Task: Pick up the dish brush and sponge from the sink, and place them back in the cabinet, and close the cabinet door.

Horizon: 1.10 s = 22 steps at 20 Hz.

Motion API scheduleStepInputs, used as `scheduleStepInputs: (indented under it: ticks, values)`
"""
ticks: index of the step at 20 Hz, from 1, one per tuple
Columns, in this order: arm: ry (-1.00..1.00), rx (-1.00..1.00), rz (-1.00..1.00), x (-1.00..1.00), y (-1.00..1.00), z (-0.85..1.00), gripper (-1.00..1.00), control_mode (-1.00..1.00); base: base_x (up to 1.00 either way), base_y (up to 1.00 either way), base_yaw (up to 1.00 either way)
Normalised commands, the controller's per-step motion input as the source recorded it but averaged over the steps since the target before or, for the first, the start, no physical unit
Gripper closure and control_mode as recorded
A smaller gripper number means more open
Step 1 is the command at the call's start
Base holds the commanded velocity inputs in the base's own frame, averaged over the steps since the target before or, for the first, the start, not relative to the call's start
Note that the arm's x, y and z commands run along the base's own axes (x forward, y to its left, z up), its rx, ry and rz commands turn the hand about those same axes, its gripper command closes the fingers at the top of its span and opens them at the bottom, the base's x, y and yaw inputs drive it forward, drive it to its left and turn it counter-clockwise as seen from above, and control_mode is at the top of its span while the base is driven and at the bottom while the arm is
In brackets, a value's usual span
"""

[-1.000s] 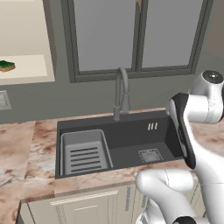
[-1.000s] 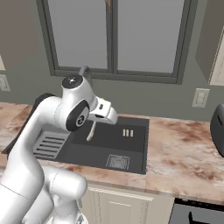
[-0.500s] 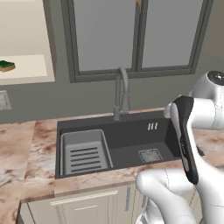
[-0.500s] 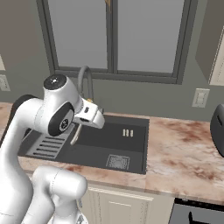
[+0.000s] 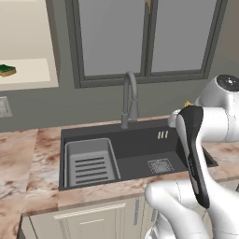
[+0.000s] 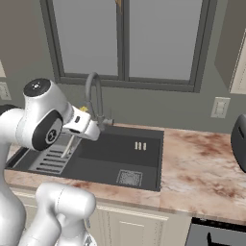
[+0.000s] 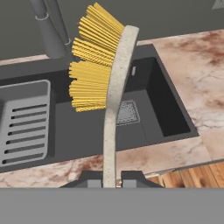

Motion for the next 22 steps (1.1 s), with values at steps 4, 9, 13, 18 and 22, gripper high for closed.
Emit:
scheduleStepInputs:
  ticks: [4, 9, 13, 18, 22]
  values:
    - [0.0, 0.0, 0.0, -0.02, 0.04, 0.06, 1.0, -1.0, 0.0, 0.0, 0.0]
    - [0.0, 0.0, 0.0, -0.08, 0.0, 0.0, 1.0, -1.0, 0.0, 0.0, 0.0]
    - [0.0, 0.0, 0.0, 0.0, 0.0, 0.0, 1.0, 1.0, -0.33, 0.0, 0.0]
    - [0.0, 0.0, 0.0, 0.0, 0.0, 0.0, 1.0, 1.0, -0.48, 0.0, 0.07]
    - [0.0, 0.0, 0.0, 0.0, 0.0, 0.0, 1.0, 1.0, -0.56, 0.01, 0.16]
